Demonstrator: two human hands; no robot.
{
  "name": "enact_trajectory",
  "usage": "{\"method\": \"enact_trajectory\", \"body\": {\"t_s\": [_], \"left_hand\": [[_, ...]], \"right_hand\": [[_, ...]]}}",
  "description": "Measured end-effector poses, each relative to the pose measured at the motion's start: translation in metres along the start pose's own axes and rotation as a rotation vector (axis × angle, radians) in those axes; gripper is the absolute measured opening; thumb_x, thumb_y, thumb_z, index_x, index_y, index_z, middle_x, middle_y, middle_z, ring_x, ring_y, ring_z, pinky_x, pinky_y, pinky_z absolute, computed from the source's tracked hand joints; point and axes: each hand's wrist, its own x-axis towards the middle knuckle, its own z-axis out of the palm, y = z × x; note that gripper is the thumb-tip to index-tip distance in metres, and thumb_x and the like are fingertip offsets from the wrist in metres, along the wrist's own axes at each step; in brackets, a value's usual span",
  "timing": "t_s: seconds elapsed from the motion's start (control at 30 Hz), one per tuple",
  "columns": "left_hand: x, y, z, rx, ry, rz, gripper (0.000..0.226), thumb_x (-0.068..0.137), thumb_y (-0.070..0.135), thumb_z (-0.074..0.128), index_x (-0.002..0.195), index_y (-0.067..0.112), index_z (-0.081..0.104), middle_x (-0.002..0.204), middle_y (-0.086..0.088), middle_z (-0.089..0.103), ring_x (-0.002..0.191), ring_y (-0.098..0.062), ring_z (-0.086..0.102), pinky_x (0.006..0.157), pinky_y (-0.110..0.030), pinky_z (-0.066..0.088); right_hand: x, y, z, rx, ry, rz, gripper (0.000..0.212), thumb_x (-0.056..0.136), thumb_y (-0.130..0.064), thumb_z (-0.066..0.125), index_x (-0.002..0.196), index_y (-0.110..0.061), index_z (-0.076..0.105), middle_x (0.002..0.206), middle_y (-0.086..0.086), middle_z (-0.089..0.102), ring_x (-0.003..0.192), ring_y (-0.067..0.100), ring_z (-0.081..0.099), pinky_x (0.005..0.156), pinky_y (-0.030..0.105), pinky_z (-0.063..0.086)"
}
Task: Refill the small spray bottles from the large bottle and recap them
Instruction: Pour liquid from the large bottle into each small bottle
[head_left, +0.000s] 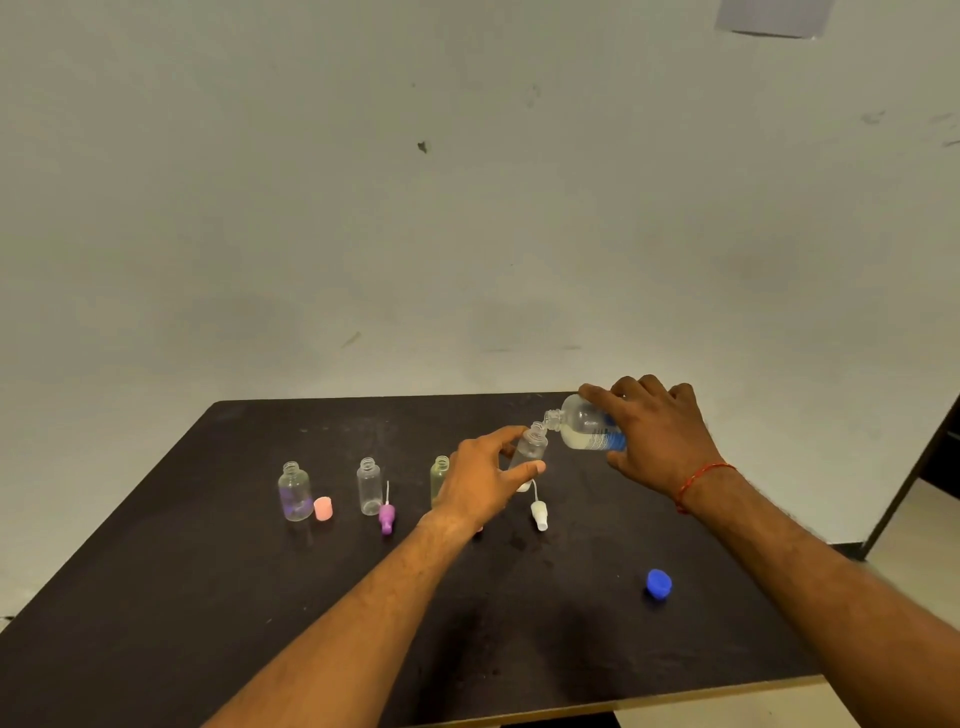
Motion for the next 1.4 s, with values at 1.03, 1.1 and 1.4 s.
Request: {"method": "enact_trajectory", "body": {"t_s": [1.03,1.1,1.4], "left_hand": [[0.003,-0.008,0.005,0.017,-0.008,0.006,0.042,0.086,0.045,0.078,0.126,0.040,0.066,0.105,0.017,0.071,0.099,-0.002,0.066,0.071,-0.033,0.063],[0.004,-0.007,0.006,0.018,-0.014,0.009,0.043,0.087,0.045,0.077,0.128,0.039,0.065,0.104,0.020,0.070,0.100,0.000,0.065,0.071,-0.030,0.062],[0.004,-0.010,0.011,-0.055,-0.013,-0.010,0.046,0.089,0.041,0.077,0.132,0.038,0.063,0.113,0.012,0.070,0.102,-0.010,0.066,0.048,-0.025,0.058]], "right_hand": [[-0.002,-0.001,0.005,0.013,-0.022,0.030,0.081,0.081,-0.048,0.068,0.148,-0.037,0.025,0.137,-0.002,0.049,0.124,0.022,0.045,0.099,0.042,0.036],[-0.003,-0.002,0.008,0.030,-0.027,0.042,0.081,0.080,-0.048,0.069,0.147,-0.037,0.026,0.137,-0.002,0.050,0.124,0.022,0.046,0.100,0.043,0.036],[-0.011,-0.007,0.026,0.167,-0.058,0.120,0.078,0.079,-0.049,0.068,0.144,-0.039,0.026,0.131,-0.005,0.054,0.118,0.020,0.051,0.099,0.044,0.037]]}}
